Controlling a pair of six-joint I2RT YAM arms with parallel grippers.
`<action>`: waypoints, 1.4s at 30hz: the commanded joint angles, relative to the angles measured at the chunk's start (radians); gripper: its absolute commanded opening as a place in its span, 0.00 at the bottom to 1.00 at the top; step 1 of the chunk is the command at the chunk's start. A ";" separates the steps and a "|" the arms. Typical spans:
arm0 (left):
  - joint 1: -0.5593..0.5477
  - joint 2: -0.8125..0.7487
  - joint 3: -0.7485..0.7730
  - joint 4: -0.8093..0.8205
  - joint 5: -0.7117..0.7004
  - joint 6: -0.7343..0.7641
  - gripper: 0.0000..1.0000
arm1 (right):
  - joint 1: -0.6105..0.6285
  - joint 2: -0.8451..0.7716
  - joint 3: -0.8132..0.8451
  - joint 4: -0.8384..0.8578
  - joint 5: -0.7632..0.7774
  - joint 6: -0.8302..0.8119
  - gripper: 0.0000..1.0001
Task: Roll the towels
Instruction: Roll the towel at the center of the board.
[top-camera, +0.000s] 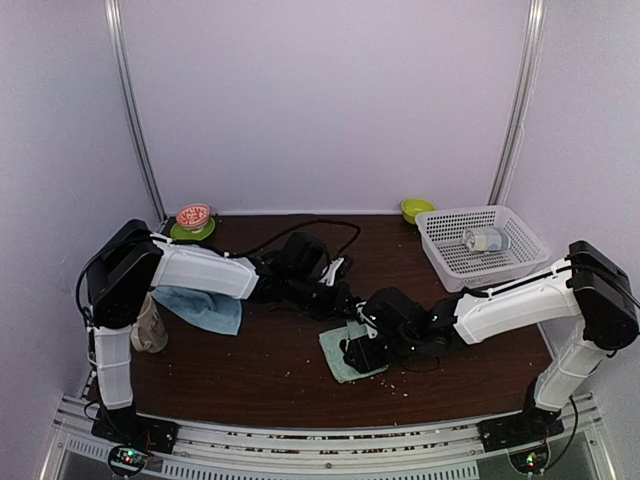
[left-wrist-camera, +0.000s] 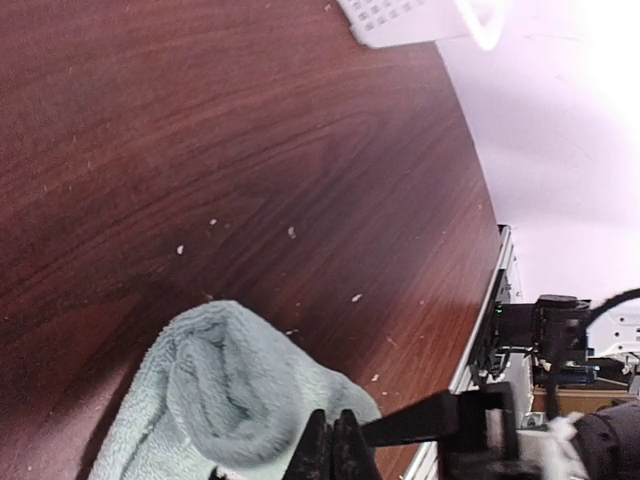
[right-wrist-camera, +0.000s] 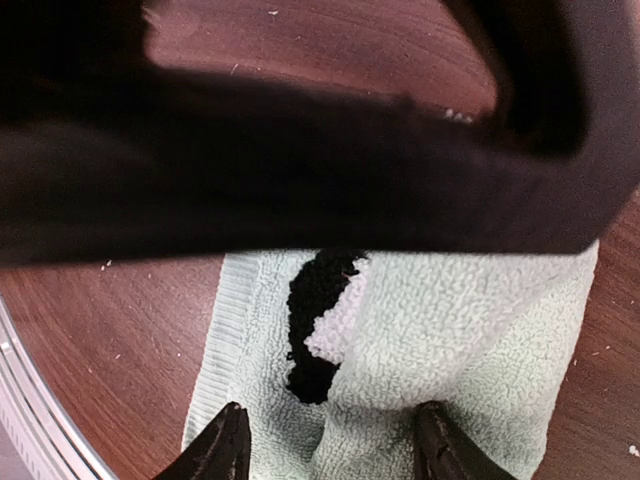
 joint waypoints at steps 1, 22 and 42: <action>-0.004 0.074 0.021 0.012 0.032 -0.015 0.00 | -0.007 -0.004 -0.018 -0.010 -0.008 0.000 0.56; 0.022 0.144 -0.044 0.004 -0.004 -0.034 0.00 | -0.009 -0.188 -0.024 -0.190 0.093 0.009 0.34; 0.021 0.111 -0.169 0.036 -0.006 -0.022 0.00 | 0.023 0.021 0.086 -0.376 0.050 -0.007 0.43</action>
